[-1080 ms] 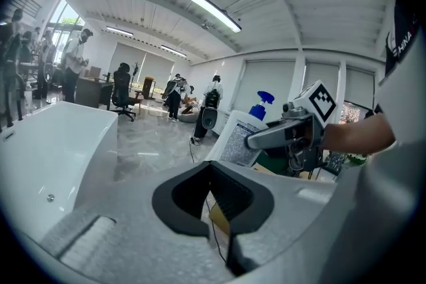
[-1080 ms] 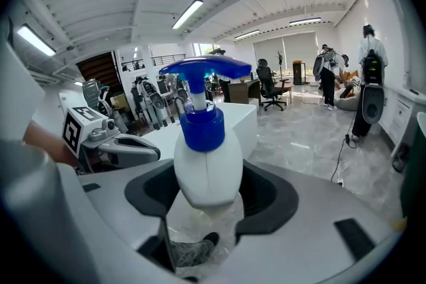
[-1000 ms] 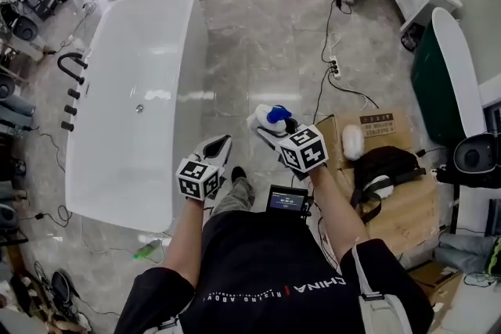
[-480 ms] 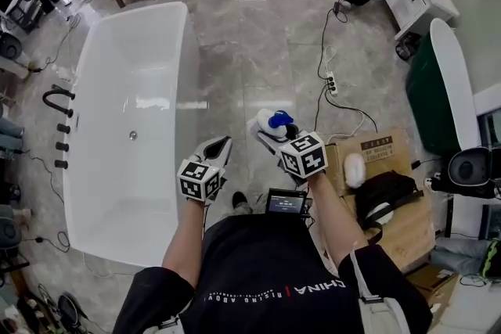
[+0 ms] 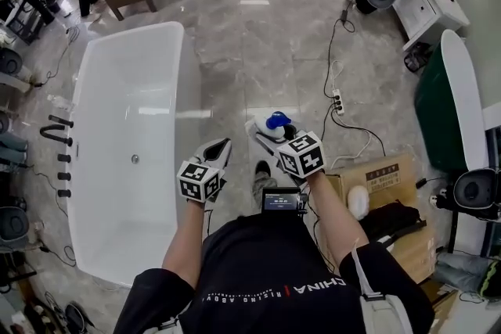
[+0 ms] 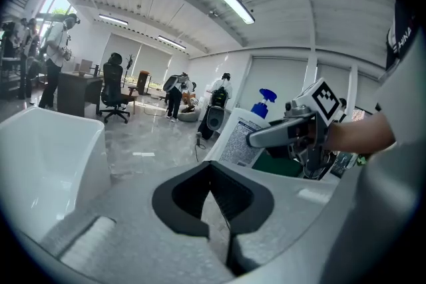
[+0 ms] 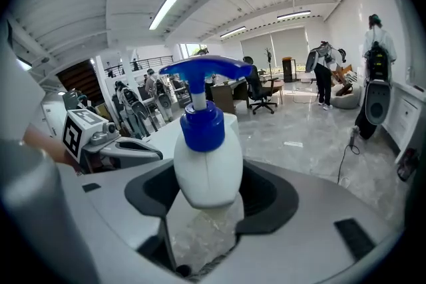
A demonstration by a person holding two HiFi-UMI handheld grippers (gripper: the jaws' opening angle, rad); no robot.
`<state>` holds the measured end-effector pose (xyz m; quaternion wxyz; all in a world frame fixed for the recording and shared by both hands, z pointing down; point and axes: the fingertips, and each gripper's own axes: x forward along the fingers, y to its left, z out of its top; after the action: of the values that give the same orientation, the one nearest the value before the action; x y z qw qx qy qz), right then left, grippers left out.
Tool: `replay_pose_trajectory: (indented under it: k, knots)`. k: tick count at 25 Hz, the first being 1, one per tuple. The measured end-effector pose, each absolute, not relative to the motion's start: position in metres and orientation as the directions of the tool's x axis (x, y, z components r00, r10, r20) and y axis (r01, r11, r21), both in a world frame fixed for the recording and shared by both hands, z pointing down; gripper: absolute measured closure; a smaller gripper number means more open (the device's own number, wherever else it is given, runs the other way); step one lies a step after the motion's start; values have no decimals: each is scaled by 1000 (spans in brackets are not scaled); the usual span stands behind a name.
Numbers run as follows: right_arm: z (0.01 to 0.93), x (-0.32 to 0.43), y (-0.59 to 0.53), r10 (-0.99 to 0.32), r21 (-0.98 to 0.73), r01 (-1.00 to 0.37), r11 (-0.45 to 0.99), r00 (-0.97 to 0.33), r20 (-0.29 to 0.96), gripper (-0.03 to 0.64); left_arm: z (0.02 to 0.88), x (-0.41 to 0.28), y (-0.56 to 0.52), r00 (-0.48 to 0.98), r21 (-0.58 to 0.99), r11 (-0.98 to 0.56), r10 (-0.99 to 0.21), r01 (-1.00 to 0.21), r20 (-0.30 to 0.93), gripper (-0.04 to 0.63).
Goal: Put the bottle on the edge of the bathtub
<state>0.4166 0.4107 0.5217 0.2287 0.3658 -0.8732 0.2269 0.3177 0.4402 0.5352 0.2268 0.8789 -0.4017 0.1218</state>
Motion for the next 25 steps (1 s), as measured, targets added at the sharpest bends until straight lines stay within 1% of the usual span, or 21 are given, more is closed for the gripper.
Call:
replay_pose_trajectory:
  k: [6,11,19,25]
  knots:
    - [514,434,307,-507,-233,-711,663,-656,559,348,522,338,333,616,279,-550,-678,-787,400,586]
    - [516,446,242,-482,-243,-683,688,-681,551,348,519,353,268,593,266,-531,-698,-805,402,586]
    - [523,446,177,-449,-261,-653,711,-707,546,348,520,351,206,557,251,-497,-724,-830,407,586]
    - [534,439,121,-459,-267,-665,697,-700,547,348,535,339,153,554,262,-489,-719,-832,420,586]
